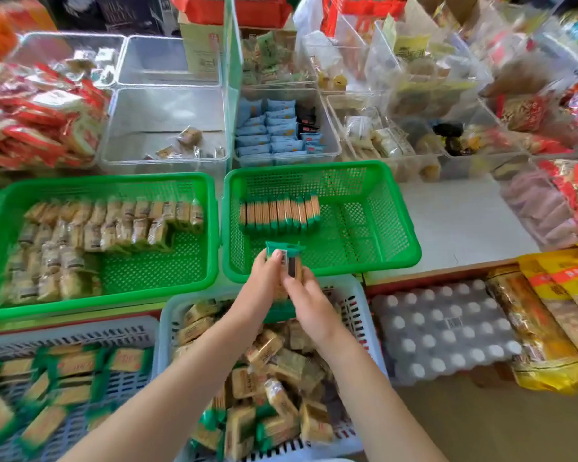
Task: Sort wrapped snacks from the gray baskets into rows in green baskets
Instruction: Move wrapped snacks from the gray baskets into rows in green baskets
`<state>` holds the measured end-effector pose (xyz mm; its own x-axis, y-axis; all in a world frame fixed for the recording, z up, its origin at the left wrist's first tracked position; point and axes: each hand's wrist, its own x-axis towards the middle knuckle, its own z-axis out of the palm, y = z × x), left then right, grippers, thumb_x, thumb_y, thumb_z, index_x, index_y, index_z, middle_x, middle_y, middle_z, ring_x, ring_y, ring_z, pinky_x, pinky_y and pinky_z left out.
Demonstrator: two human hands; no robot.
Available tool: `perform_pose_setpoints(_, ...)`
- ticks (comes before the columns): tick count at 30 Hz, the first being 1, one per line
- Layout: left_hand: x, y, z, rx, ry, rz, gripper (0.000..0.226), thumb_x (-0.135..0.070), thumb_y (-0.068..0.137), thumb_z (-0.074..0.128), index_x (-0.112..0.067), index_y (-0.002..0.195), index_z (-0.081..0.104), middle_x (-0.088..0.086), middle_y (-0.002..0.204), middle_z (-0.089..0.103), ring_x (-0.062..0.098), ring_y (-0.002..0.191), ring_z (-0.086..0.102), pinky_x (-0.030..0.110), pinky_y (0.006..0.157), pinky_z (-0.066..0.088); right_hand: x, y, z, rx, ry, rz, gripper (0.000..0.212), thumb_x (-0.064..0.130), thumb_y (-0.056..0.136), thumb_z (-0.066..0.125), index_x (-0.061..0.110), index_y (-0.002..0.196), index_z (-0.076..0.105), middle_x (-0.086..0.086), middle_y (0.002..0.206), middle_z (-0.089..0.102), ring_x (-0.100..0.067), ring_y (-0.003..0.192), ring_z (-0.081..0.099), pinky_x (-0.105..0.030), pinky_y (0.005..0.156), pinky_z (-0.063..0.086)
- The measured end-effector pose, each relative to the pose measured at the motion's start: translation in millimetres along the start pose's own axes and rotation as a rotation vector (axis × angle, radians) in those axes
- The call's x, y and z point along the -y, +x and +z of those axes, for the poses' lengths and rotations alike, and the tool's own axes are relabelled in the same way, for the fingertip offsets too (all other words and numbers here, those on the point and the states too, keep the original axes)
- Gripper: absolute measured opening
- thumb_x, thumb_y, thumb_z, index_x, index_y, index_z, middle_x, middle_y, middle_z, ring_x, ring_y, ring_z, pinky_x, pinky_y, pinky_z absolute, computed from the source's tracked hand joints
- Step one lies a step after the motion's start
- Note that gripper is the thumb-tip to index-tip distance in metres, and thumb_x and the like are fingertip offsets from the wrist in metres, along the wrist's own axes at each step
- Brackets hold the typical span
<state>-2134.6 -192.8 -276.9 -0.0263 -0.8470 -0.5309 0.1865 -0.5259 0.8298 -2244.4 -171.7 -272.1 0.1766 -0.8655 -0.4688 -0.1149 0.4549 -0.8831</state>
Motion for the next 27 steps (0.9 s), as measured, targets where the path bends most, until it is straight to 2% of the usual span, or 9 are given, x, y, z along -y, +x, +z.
perform_pose_setpoints(2, -0.5, 24.6, 9.0, -0.005, 0.127, 0.043, 0.087, -0.076, 0.077, 0.046, -0.012, 0.136, 0.054, 0.017, 0.131, 0.060, 0.025, 0.109, 0.060, 0.038, 0.099, 0.047, 3.4, 17.7, -25.6, -0.056, -0.021, 0.048, 0.033, 0.047, 0.097, 0.059, 0.027, 0.123, 0.056, 0.002, 0.117, 0.068, -0.014, 0.107, 0.066, -0.042, 0.099, 0.051)
perform_pose_setpoints(4, 5.4, 43.9, 10.4, -0.030, 0.418, 0.189, 0.070, -0.064, 0.096, 0.030, -0.016, 0.144, 0.050, 0.008, 0.144, 0.053, 0.019, 0.130, 0.050, 0.035, 0.109, 0.037, 7.4, 43.9, -51.6, -0.179, 0.017, 0.076, 0.033, 0.045, 0.094, 0.064, 0.022, 0.118, 0.059, -0.004, 0.112, 0.069, -0.019, 0.099, 0.068, -0.041, 0.085, 0.057)
perform_pose_setpoints(7, 22.9, 80.0, -4.1, -0.102, 1.010, 0.344, 0.062, -0.057, 0.101, 0.033, -0.023, 0.152, 0.039, 0.001, 0.153, 0.042, 0.019, 0.144, 0.032, 0.041, 0.120, 0.019, 18.0, 93.8, -95.5, -0.458, 0.071, 0.102, 0.034, 0.039, 0.093, 0.067, 0.015, 0.115, 0.056, -0.001, 0.103, 0.066, -0.014, 0.084, 0.065, -0.029, 0.066, 0.052)
perform_pose_setpoints(11, 50.6, 102.6, -8.8, -0.070, 1.383, 0.219, 0.073, -0.072, 0.093, 0.020, -0.028, 0.139, 0.056, 0.000, 0.143, 0.053, 0.020, 0.139, 0.038, 0.044, 0.119, 0.015, 25.1, 164.5, -138.2, -0.676, -0.197, 0.085, 0.043, 0.046, 0.082, 0.076, 0.020, 0.105, 0.051, 0.008, 0.092, 0.059, -0.011, 0.073, 0.058, -0.027, 0.060, 0.041)
perform_pose_setpoints(15, 63.6, 102.5, -14.5, -0.115, 1.369, 0.279, 0.080, -0.069, 0.087, 0.010, -0.027, 0.117, 0.071, -0.006, 0.117, 0.067, 0.019, 0.119, 0.051, 0.039, 0.106, 0.021, 9.5, 228.7, -150.2, -0.742, -0.325, 0.116, 0.056, 0.055, 0.075, 0.077, 0.018, 0.109, 0.054, -0.002, 0.107, 0.067, -0.024, 0.093, 0.065, -0.036, 0.079, 0.053)
perform_pose_setpoints(17, 64.2, 104.2, -17.1, -0.095, 1.358, 0.269, 0.077, -0.068, 0.089, 0.011, -0.029, 0.116, 0.071, -0.008, 0.114, 0.067, 0.017, 0.114, 0.052, 0.038, 0.102, 0.022, -7.3, 255.1, -148.5, -0.620, -0.417, 0.123, 0.066, 0.058, 0.075, 0.074, 0.015, 0.119, 0.053, -0.008, 0.119, 0.065, -0.030, 0.108, 0.064, -0.044, 0.090, 0.054)
perform_pose_setpoints(21, 66.1, 103.5, -15.8, -0.087, 1.342, 0.257, 0.073, -0.069, 0.090, 0.012, -0.030, 0.113, 0.070, -0.011, 0.112, 0.065, 0.014, 0.108, 0.052, 0.038, 0.101, 0.024, -22.2, 264.7, -138.2, -0.452, -0.502, 0.183, 0.082, 0.055, 0.092, 0.062, 0.017, 0.155, 0.028, -0.015, 0.157, 0.033, -0.035, 0.139, 0.041, -0.046, 0.111, 0.042)
perform_pose_setpoints(23, 65.8, 102.8, -15.7, -0.089, 1.341, 0.248, 0.072, -0.069, 0.090, 0.012, -0.031, 0.113, 0.069, -0.012, 0.113, 0.065, 0.014, 0.109, 0.051, 0.039, 0.102, 0.023, -26.0, 265.8, -141.4, -0.424, -0.511, 0.233, 0.080, 0.055, 0.096, 0.054, 0.023, 0.159, 0.017, -0.014, 0.160, 0.024, -0.036, 0.133, 0.049, -0.043, 0.101, 0.050)
perform_pose_setpoints(27, 63.5, 103.8, -15.8, -0.081, 1.347, 0.226, 0.074, -0.070, 0.089, 0.010, -0.032, 0.116, 0.068, -0.012, 0.116, 0.064, 0.013, 0.111, 0.050, 0.037, 0.102, 0.021, -19.7, 266.2, -144.4, -0.384, -0.448, 0.260, 0.069, 0.049, 0.102, 0.044, 0.024, 0.160, 0.013, -0.009, 0.149, 0.044, -0.022, 0.077, 0.070, -0.031, 0.058, 0.060)
